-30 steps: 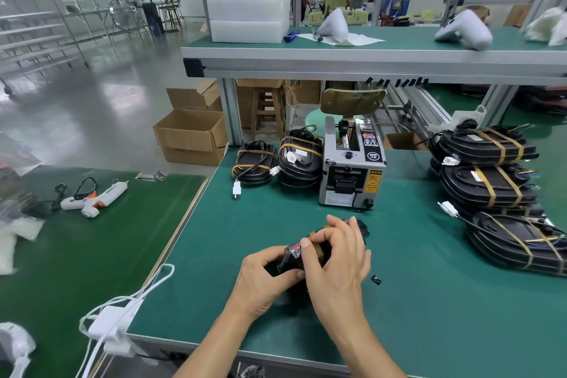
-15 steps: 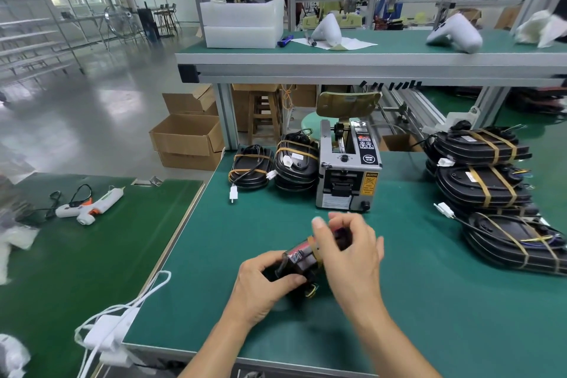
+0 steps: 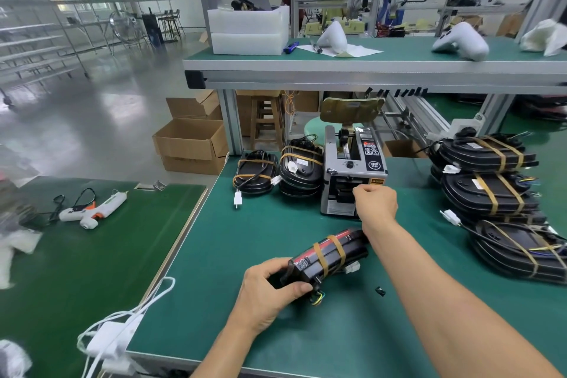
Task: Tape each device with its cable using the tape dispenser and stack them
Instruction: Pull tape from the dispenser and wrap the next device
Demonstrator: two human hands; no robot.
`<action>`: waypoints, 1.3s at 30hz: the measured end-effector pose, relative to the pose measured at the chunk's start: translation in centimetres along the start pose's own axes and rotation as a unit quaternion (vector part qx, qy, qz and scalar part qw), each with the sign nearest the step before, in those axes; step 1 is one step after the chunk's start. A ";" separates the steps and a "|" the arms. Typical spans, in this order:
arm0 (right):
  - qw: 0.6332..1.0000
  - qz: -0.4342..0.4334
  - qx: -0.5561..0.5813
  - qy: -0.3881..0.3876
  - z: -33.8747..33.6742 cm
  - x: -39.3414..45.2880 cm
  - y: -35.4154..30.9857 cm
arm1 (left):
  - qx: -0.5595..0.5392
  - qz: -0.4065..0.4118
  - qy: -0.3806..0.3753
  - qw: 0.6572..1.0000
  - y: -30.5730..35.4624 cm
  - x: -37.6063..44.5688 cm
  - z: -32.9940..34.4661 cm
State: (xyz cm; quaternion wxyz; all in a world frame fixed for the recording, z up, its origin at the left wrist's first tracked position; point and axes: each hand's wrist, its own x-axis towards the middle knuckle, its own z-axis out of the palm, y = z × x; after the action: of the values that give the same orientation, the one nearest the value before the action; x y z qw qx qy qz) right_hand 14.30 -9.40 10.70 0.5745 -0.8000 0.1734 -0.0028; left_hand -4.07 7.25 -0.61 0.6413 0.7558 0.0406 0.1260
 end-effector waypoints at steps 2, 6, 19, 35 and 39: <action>1.000 0.007 0.014 0.001 0.5 0.4 0.1 | -0.004 0.001 0.001 1.000 0.0 0.0 0.0; 0.997 0.038 0.061 0.015 1.4 1.2 0.0 | -0.002 0.001 0.004 1.000 0.1 0.0 0.0; 0.991 0.099 0.054 0.073 2.7 3.2 -0.4 | -0.012 -0.006 0.008 1.000 0.4 0.0 0.1; 0.983 -0.039 0.095 -0.153 -5.0 -2.1 2.9 | -0.014 -0.008 0.001 1.000 1.0 -0.2 0.1; 0.970 -0.061 0.115 -0.204 -6.5 -4.8 4.4 | -0.016 -0.002 -0.001 1.000 1.0 -0.2 0.1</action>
State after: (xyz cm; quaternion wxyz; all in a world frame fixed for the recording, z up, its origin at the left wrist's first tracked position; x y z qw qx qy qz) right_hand 7.26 -15.24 9.75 0.6843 -0.7215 0.0019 0.1061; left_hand -4.32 6.96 0.34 0.6534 0.7456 0.0394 0.1245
